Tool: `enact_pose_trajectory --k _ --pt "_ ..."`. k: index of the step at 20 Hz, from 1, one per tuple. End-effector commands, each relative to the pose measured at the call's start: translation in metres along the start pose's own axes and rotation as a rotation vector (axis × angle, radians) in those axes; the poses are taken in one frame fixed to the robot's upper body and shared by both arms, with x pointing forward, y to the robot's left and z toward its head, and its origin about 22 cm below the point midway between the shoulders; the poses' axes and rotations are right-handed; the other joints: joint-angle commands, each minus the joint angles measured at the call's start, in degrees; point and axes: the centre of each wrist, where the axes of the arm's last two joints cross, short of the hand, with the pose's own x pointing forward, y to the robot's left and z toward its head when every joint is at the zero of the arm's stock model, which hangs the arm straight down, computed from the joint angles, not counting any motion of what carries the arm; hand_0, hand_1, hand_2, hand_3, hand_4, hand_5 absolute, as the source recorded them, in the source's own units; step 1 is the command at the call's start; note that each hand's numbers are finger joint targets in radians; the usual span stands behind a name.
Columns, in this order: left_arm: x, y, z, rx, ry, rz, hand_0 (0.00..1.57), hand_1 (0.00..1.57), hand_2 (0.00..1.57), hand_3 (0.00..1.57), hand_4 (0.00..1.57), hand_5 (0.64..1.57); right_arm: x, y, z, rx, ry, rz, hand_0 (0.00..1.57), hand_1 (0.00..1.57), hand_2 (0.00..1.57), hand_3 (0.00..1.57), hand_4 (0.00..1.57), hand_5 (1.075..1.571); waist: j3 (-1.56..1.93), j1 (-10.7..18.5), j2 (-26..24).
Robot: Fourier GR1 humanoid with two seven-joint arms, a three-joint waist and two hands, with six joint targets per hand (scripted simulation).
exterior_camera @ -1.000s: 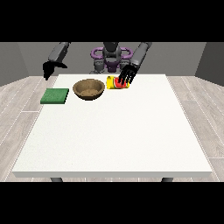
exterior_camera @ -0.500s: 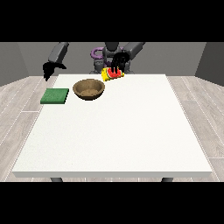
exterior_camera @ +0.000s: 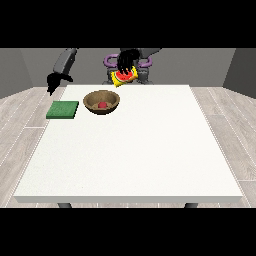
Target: Pick the cup and pour the ball into the bowl, then pick the bowl and place it on the pad
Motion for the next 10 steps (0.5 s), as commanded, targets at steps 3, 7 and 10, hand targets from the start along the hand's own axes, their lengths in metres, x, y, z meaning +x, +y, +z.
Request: enact_pose_trajectory --k 3,7,10 --pt "0.016 0.017 0.006 0.024 -0.049 -0.068 0.00 0.00 1.57 1.57 0.62 1.537 0.011 -0.006 -0.011 0.007 -0.051 -0.024 0.00 0.00 0.17 0.35 0.42 1.534 -0.04 0.7 0.8" --pt "0.032 0.022 0.011 -0.018 -0.146 -0.176 0.00 0.00 1.57 1.57 0.66 1.545 0.002 -0.012 0.006 -0.001 -0.034 -0.015 0.00 0.00 0.14 0.25 0.41 1.529 0.01 0.9 0.9" --pt "0.025 0.006 0.008 -0.083 -0.175 -0.292 0.38 0.38 1.57 1.57 0.96 1.571 0.008 -0.007 -0.005 0.053 -0.043 -0.035 0.00 0.00 0.15 0.28 0.43 1.529 -0.03 -2.1 0.9"
